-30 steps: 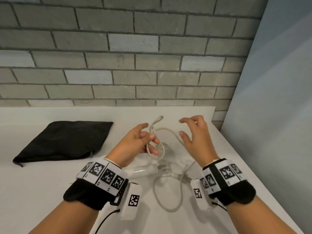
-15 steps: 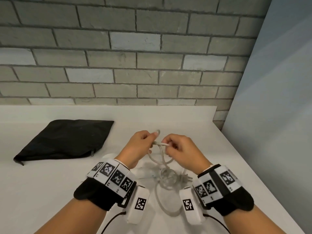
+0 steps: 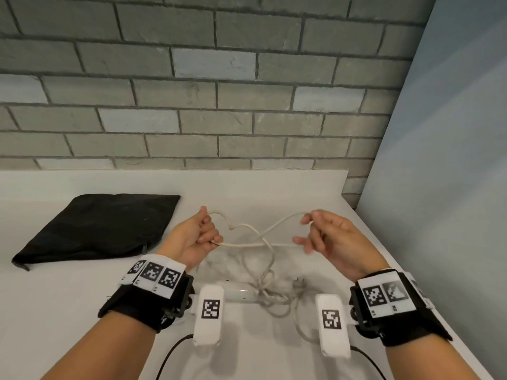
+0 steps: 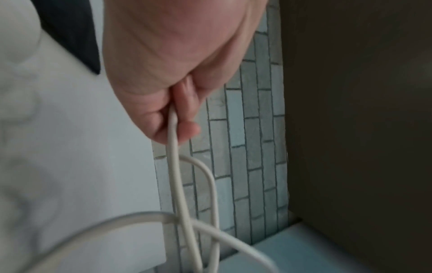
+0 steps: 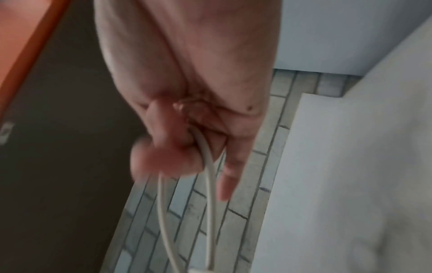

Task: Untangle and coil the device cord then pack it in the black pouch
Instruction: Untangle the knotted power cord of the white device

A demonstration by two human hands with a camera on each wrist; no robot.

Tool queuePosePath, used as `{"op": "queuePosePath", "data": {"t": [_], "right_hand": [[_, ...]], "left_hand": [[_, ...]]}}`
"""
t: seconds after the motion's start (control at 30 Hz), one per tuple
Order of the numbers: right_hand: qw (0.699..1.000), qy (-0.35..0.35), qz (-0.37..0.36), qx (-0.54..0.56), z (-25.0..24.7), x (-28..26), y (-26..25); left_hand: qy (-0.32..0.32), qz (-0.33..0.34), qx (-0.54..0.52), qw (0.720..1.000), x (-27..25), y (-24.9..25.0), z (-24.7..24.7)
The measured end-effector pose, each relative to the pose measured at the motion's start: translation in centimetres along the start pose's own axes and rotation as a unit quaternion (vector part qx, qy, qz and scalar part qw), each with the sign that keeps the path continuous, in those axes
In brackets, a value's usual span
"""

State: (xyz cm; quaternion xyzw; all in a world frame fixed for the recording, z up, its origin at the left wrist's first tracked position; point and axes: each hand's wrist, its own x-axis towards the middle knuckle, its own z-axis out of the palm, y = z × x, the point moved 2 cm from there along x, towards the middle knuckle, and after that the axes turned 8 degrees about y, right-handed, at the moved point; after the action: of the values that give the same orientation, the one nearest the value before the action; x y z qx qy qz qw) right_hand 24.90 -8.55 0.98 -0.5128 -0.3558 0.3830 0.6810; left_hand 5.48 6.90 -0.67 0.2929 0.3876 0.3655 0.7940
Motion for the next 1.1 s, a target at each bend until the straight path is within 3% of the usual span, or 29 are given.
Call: {"op": "queuePosePath", "data": {"t": [0.1, 0.17, 0.2, 0.27, 0.33, 0.37, 0.47, 0.53, 0.6, 0.7, 0.77, 0.83, 0.93, 0.97, 1.03, 1.07, 1.1], "right_hand": [[0.968, 0.077, 0.008, 0.241, -1.4, 0.8, 0.8], [0.957, 0.104, 0.004, 0.272, -1.7, 1.1, 1.6], [0.967, 0.108, 0.002, 0.230, -1.7, 0.9, 1.8], [0.998, 0.057, -0.013, 0.013, -1.4, 0.4, 1.7], [0.975, -0.041, -0.023, -0.218, -0.5, -0.3, 1.2], [0.956, -0.080, -0.018, -0.281, -0.3, -0.5, 1.3], [0.938, -0.156, -0.027, -0.307, 0.4, -0.6, 1.2], [0.971, -0.124, -0.038, -0.200, 0.4, 0.0, 1.5], [0.999, -0.016, -0.030, 0.003, -0.9, 1.0, 1.9], [0.955, 0.131, -0.002, 0.267, -3.2, 2.2, 2.7], [0.917, 0.218, 0.050, 0.331, -3.8, 2.5, 3.6], [0.924, 0.291, 0.077, 0.238, -3.7, 2.7, 4.3], [0.948, 0.309, 0.010, -0.071, -2.7, 2.3, 4.4], [0.930, 0.292, -0.034, -0.221, -2.3, 2.1, 4.2], [0.825, 0.254, -0.145, -0.483, -0.6, 1.5, 3.8], [0.784, 0.246, -0.221, -0.526, 0.6, 0.9, 3.2], [0.774, 0.233, -0.287, -0.515, 2.0, 0.2, 2.5]], "left_hand": [[0.007, 0.015, -0.048, 0.999, 0.3, 0.9, -0.8], [0.005, 0.042, -0.053, 0.998, 0.4, 1.4, -1.0], [0.002, 0.054, -0.050, 0.997, 0.4, 1.6, -1.1], [-0.012, 0.072, -0.040, 0.997, 0.1, 2.1, -1.4], [-0.027, 0.087, -0.029, 0.995, -0.2, 2.7, -1.8], [-0.030, 0.094, -0.026, 0.995, -0.2, 2.9, -2.1], [-0.030, 0.116, -0.026, 0.992, -0.2, 3.1, -2.5], [-0.029, 0.129, -0.024, 0.991, -0.1, 3.4, -2.7], [-0.029, 0.139, -0.024, 0.990, -0.2, 3.6, -3.1], [-0.030, 0.147, -0.037, 0.988, -0.2, 3.4, -3.4], [-0.031, 0.154, -0.026, 0.987, -0.4, 3.0, -3.2], [-0.036, 0.162, 0.008, 0.986, -0.6, 2.6, -2.5], [-0.066, 0.167, 0.071, 0.981, -1.3, 1.8, -1.4], [-0.077, 0.167, 0.090, 0.979, -1.5, 1.5, -0.9], [-0.095, 0.164, 0.117, 0.975, -2.1, 0.7, -0.1], [-0.103, 0.162, 0.127, 0.973, -2.3, 0.4, 0.3], [-0.110, 0.161, 0.135, 0.971, -2.6, 0.2, 0.7]]}}
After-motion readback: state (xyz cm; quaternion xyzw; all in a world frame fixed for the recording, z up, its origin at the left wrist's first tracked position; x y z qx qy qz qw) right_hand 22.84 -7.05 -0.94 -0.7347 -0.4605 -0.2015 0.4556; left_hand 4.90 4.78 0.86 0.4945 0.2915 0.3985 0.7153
